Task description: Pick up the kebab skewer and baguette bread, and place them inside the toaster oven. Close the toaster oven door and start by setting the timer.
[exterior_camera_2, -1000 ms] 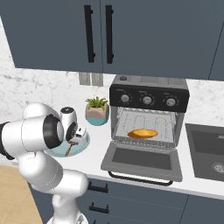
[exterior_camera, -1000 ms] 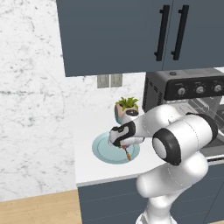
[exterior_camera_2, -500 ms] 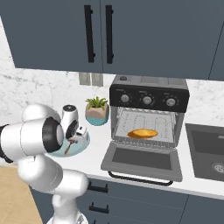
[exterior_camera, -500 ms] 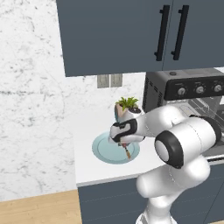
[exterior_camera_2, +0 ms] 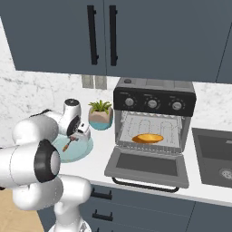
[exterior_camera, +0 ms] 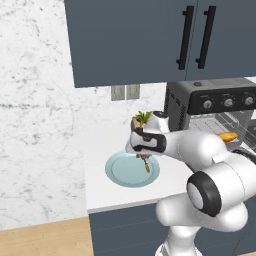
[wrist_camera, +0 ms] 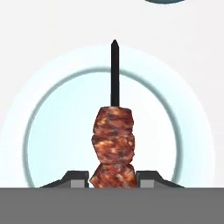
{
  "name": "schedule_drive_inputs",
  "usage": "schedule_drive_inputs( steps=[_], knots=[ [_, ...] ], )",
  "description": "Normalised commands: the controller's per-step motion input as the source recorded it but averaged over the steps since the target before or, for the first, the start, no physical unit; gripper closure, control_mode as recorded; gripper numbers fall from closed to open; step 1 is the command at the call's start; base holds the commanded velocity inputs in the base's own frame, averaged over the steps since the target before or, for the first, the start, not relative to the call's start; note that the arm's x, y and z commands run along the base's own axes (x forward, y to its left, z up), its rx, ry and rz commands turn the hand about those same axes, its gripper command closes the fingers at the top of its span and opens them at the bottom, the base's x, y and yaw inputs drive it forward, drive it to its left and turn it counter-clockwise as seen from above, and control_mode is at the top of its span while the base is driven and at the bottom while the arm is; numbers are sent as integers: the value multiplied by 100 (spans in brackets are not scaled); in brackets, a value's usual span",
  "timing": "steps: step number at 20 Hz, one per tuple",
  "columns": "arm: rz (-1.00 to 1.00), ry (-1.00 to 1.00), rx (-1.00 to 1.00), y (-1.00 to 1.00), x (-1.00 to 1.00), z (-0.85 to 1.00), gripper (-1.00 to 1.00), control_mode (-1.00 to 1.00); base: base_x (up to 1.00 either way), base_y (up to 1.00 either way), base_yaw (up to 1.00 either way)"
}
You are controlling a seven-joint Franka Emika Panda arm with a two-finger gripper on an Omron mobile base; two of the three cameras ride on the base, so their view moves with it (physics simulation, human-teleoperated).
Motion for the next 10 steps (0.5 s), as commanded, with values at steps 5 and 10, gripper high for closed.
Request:
schedule_drive_inputs(
  steps=[5,10],
  knots=[
    [-12,0,2,0,-25,61,100,-100,0,0,0],
    [-27,2,3,-1,-64,44,100,-100,0,0,0]
  ],
)
